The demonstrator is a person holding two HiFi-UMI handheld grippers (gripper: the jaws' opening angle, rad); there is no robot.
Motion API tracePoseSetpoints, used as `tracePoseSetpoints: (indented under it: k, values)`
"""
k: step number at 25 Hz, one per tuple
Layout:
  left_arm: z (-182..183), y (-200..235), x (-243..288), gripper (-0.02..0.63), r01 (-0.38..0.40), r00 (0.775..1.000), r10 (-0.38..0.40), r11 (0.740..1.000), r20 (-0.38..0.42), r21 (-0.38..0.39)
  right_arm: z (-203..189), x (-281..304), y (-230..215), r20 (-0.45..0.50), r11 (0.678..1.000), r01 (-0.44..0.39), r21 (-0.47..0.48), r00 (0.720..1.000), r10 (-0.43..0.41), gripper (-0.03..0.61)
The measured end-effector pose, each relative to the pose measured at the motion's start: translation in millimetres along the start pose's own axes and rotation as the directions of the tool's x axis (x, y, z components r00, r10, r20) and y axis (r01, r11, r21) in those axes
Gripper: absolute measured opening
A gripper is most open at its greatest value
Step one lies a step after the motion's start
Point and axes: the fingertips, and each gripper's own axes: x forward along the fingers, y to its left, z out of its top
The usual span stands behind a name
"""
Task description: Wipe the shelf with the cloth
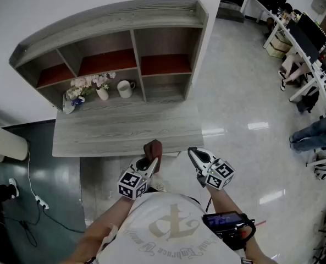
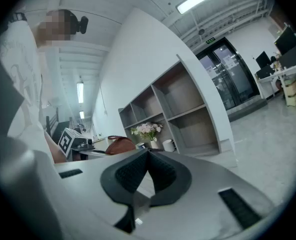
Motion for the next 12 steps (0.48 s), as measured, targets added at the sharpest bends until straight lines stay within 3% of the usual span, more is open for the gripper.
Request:
tracePoseSetpoints:
  k: [12]
  values:
    - [-21, -42, -27, 0.064, 0.007, 1.000, -0.007, 1.000, -0.003, -0.006, -13, -45, 30, 0.010, 1.000, 0.017, -0.009, 1.000, -0.017, 0.003]
